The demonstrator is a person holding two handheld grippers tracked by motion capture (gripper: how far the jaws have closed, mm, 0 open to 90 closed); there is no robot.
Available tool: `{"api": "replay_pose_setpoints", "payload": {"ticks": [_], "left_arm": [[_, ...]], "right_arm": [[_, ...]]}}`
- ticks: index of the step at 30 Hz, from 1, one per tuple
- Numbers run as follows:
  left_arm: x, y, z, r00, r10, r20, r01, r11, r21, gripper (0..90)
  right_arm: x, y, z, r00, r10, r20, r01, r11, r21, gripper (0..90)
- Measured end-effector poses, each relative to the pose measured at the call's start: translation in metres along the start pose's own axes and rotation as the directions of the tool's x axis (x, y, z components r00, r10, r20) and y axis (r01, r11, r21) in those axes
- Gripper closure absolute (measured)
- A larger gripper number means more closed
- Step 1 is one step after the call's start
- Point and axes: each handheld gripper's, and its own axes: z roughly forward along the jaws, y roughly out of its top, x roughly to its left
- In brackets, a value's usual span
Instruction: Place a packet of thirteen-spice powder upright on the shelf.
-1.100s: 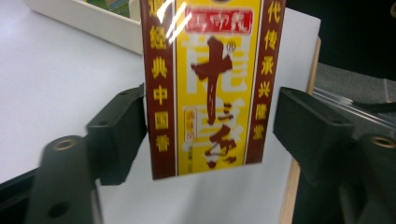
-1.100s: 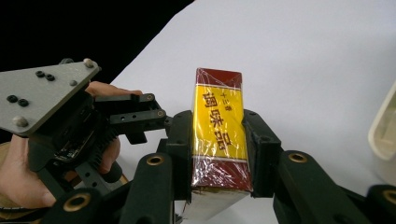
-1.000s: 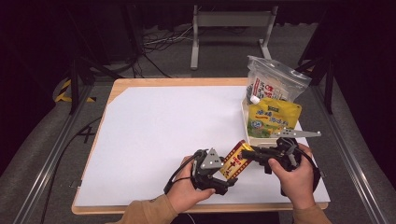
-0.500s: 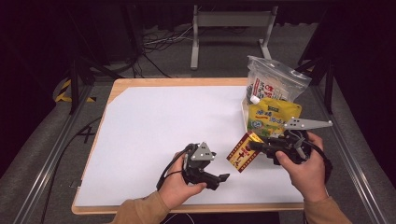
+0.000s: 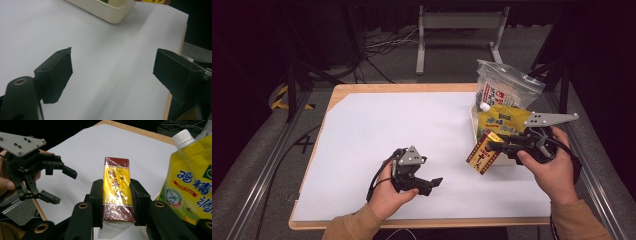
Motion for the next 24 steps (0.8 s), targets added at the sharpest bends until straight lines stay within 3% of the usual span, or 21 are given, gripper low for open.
{"api": "replay_pose_setpoints", "payload": {"ticks": [10, 14, 24], "left_arm": [[0.018, -0.012, -0.018, 0.9971, -0.046, -0.060, 0.046, 0.9989, -0.002, 16.2], [0.024, -0.016, -0.025, 0.9952, -0.059, -0.078, 0.059, 0.9982, -0.006, 15.9], [0.035, -0.023, -0.034, 0.9921, -0.091, -0.087, 0.092, 0.9957, 0.009, 10.7]], "right_arm": [[-0.011, 0.017, -0.009, 0.9967, -0.081, -0.009, 0.082, 0.995, 0.056, 68.0], [-0.014, 0.025, -0.013, 0.9877, -0.156, -0.011, 0.156, 0.985, 0.080, 68.0], [-0.023, 0.040, -0.015, 0.9668, -0.253, -0.036, 0.255, 0.959, 0.123, 68.0]]}}
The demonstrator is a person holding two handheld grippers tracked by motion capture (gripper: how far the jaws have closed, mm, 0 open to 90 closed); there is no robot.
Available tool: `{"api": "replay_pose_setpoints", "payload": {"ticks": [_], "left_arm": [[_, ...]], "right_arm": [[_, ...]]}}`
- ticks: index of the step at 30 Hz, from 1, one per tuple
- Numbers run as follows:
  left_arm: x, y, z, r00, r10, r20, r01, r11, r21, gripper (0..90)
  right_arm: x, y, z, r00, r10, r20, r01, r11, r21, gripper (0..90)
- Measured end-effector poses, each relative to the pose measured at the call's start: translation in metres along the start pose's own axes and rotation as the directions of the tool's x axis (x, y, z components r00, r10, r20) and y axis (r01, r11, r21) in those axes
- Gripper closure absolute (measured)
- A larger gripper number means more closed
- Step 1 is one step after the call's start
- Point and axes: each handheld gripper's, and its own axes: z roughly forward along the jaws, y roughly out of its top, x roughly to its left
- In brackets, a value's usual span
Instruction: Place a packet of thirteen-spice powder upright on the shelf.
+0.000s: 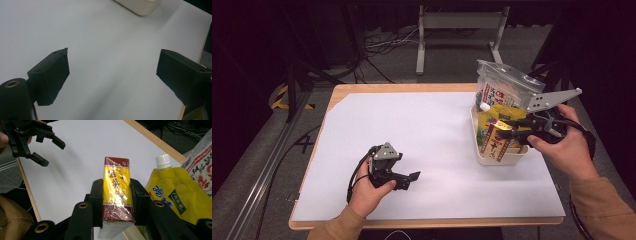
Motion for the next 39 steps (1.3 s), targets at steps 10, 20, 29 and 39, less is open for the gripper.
{"api": "replay_pose_setpoints", "payload": {"ticks": [10, 20, 29, 39], "left_arm": [[0.011, -0.003, -0.008, 1.0000, -0.008, -0.001, 0.008, 1.0000, -0.004, 8.0], [0.016, -0.004, -0.010, 0.9999, 0.002, -0.015, -0.003, 1.0000, -0.004, 7.4], [0.017, -0.003, -0.009, 0.9999, -0.014, -0.003, 0.014, 0.9999, -0.005, 7.5], [0.018, -0.003, -0.009, 0.9999, -0.012, -0.006, 0.012, 0.9999, 0.000, 7.6]], "right_arm": [[-0.015, 0.003, -0.003, 0.9977, -0.062, -0.025, 0.062, 0.998, -0.009, 67.9], [-0.027, 0.006, -0.002, 0.9830, -0.177, -0.051, 0.177, 0.984, 0.012, 67.9], [-0.037, 0.003, 0.002, 0.9745, -0.216, -0.062, 0.217, 0.976, 0.019, 67.8], [-0.042, -0.001, 0.008, 0.9698, -0.236, -0.063, 0.238, 0.971, 0.033, 67.8]]}}
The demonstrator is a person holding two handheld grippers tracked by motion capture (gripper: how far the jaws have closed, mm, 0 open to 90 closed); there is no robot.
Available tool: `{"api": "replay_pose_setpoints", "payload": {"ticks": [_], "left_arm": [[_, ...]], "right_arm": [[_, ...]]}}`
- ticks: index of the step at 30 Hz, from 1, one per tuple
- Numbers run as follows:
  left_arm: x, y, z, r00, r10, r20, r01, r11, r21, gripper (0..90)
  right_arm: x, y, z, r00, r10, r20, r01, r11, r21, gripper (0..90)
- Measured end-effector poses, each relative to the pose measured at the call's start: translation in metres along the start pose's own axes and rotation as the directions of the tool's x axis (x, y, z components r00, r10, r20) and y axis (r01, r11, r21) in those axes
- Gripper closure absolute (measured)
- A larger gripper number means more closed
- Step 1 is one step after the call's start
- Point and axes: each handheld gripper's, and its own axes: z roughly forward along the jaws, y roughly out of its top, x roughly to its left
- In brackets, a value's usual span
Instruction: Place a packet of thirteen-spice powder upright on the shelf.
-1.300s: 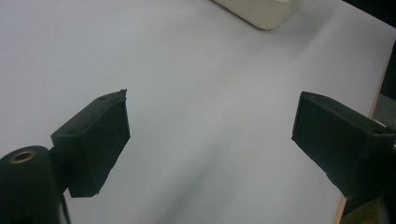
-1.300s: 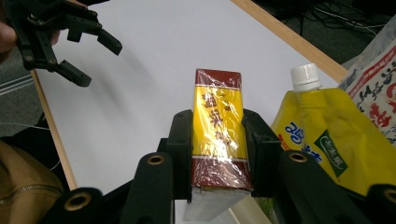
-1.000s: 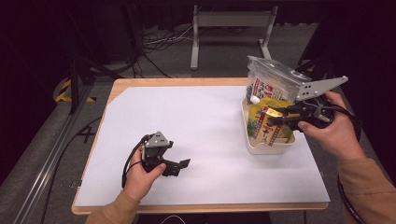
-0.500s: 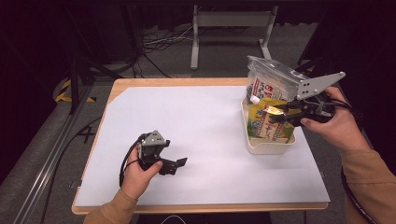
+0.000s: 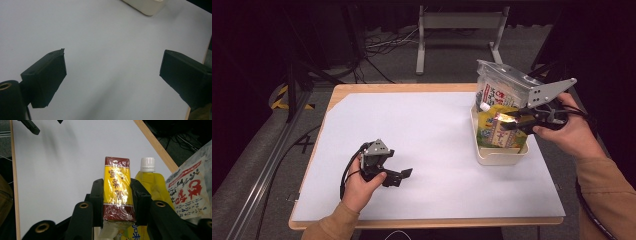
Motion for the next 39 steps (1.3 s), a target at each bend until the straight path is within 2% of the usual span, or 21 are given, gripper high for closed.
{"api": "replay_pose_setpoints", "payload": {"ticks": [9, 17, 20, 22, 26, 30, 35, 37, 39], "left_arm": [[0.003, -0.001, -0.001, 0.9999, -0.003, -0.014, 0.003, 1.0000, 0.002, 7.7], [0.003, -0.003, -0.001, 0.9994, -0.030, -0.014, 0.030, 0.9995, 0.003, 7.7], [0.005, -0.003, -0.001, 0.9997, -0.012, -0.023, 0.012, 0.9999, 0.009, 7.7], [0.005, -0.004, 0.000, 0.9993, -0.034, -0.016, 0.034, 0.9994, 0.005, 7.7], [0.006, -0.004, 0.000, 0.9996, -0.015, -0.022, 0.016, 0.9998, 0.009, 7.7], [0.005, -0.004, 0.000, 0.9996, -0.024, -0.015, 0.025, 0.9997, 0.010, 8.0], [0.006, -0.004, 0.000, 0.9995, -0.022, -0.024, 0.023, 0.9997, 0.013, 8.0], [0.006, -0.004, -0.001, 0.9990, -0.012, -0.042, 0.013, 0.9998, 0.017, 8.0], [0.005, -0.004, -0.001, 0.9991, -0.015, -0.039, 0.016, 0.9998, 0.015, 8.1]], "right_arm": [[-0.004, -0.007, 0.009, 0.9999, 0.006, -0.014, -0.006, 1.000, 0.014, 67.8], [-0.005, -0.012, 0.016, 0.9998, -0.002, -0.019, 0.003, 0.999, 0.038, 67.7], [-0.006, -0.014, 0.018, 0.9994, -0.004, -0.035, 0.005, 0.999, 0.043, 67.7], [-0.007, -0.015, 0.020, 0.9991, 0.002, -0.044, 0.001, 0.999, 0.053, 67.6], [-0.007, -0.015, 0.022, 0.9982, 0.001, -0.060, 0.002, 0.998, 0.062, 67.6], [-0.007, -0.017, 0.024, 0.9969, 0.001, -0.079, 0.004, 0.998, 0.068, 67.7], [-0.008, -0.018, 0.025, 0.9930, 0.002, -0.118, 0.007, 0.997, 0.075, 67.7], [-0.008, -0.018, 0.026, 0.9914, 0.006, -0.131, 0.005, 0.997, 0.079, 67.7], [-0.008, -0.017, 0.027, 0.9903, 0.006, -0.139, 0.006, 0.996, 0.086, 67.7]]}}
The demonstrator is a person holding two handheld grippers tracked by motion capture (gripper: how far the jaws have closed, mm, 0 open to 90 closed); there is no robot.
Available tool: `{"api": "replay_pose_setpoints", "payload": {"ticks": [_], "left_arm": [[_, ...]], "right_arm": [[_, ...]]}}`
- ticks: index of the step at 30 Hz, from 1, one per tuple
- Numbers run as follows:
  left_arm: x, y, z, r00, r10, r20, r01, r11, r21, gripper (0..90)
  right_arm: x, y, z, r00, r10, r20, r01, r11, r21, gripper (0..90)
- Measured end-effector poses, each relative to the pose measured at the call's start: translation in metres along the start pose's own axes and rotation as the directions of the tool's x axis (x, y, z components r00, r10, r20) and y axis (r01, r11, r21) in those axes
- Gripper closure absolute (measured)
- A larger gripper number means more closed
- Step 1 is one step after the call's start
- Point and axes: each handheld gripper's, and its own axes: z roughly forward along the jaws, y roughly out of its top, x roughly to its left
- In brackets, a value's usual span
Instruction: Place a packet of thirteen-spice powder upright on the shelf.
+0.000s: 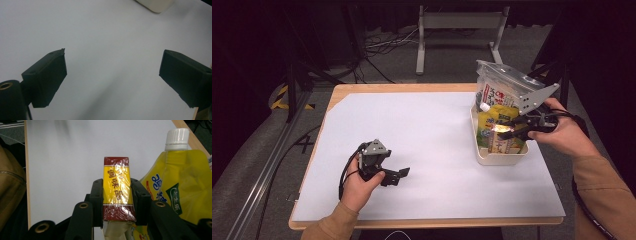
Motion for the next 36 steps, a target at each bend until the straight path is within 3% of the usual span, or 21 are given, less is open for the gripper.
{"api": "replay_pose_setpoints", "payload": {"ticks": [15, 36], "left_arm": [[0.0001, -0.0009, 0.0016, 0.9999, -0.014, 0.010, 0.014, 0.9999, 0.007, 8.1], [0.0000, -0.0017, 0.0030, 0.9997, -0.022, 0.012, 0.022, 0.9997, 0.008, 8.2]], "right_arm": [[0.0016, -0.0001, 0.0045, 0.9999, -0.003, -0.015, 0.003, 0.999, 0.036, 67.6], [-0.0012, 0.0028, 0.0050, 0.9954, -0.045, -0.085, 0.049, 0.997, 0.051, 67.7]]}}
